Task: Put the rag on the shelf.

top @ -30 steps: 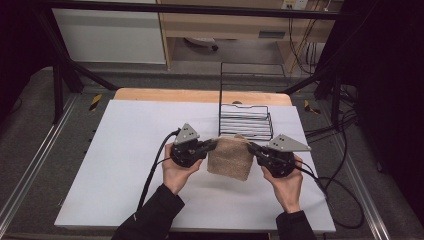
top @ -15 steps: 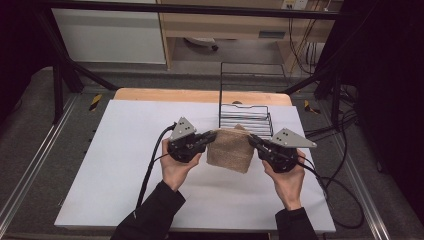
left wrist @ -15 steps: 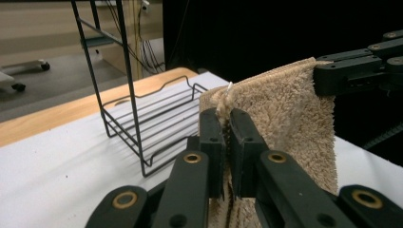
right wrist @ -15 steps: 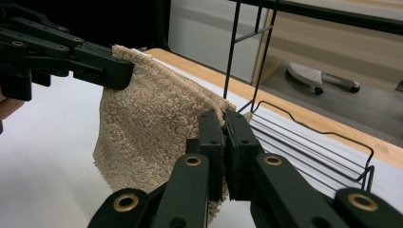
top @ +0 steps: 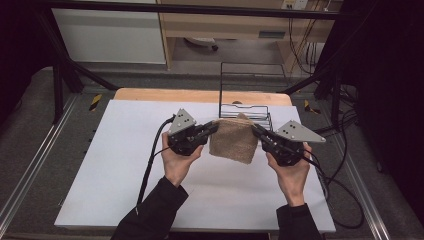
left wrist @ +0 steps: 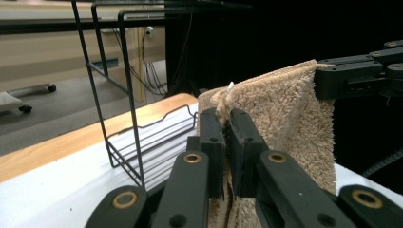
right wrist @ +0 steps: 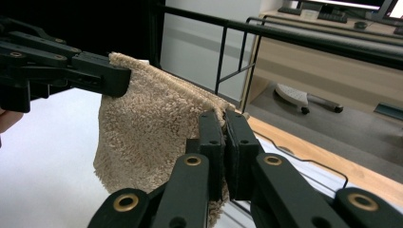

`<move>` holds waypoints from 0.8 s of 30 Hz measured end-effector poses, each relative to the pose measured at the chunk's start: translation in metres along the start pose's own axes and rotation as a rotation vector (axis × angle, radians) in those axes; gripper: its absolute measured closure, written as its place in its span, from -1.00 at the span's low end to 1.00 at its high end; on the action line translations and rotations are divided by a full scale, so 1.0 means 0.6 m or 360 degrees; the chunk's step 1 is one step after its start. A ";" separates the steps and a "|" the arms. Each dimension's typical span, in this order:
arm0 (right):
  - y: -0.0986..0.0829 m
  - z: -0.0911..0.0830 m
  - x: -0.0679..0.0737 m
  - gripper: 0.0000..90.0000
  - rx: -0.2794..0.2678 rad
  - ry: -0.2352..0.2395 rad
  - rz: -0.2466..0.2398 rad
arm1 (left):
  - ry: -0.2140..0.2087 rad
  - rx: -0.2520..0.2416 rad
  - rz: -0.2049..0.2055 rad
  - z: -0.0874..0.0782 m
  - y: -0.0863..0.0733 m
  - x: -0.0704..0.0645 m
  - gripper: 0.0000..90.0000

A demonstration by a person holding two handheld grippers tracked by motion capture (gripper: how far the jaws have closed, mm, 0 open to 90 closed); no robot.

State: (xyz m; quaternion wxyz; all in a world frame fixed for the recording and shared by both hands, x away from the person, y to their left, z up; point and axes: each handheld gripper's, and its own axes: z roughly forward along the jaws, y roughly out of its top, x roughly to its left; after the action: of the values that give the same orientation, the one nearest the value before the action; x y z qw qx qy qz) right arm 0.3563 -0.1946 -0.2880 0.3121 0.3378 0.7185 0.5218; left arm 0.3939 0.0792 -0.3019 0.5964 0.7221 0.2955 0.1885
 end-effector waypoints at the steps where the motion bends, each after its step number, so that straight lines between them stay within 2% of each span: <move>1: 0.004 -0.001 -0.001 0.93 -0.0015 -0.0007 0.0003 | 0.0002 -0.0007 0.0000 0.000 0.002 0.000 0.89; 12: 0.022 -0.001 -0.011 0.93 -0.0068 -0.0037 0.0009 | 0.0008 -0.0071 -0.0004 0.005 0.022 0.000 0.89; 24: 0.053 0.000 -0.023 0.93 -0.0114 -0.0082 -0.0030 | 0.0030 -0.0148 -0.0007 0.013 0.048 0.001 0.89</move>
State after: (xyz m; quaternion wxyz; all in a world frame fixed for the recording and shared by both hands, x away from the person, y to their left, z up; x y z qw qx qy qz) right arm 0.3692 -0.1987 -0.2559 0.3471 0.3330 0.6943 0.5354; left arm 0.4052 0.0708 -0.2755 0.6269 0.6912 0.2935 0.2076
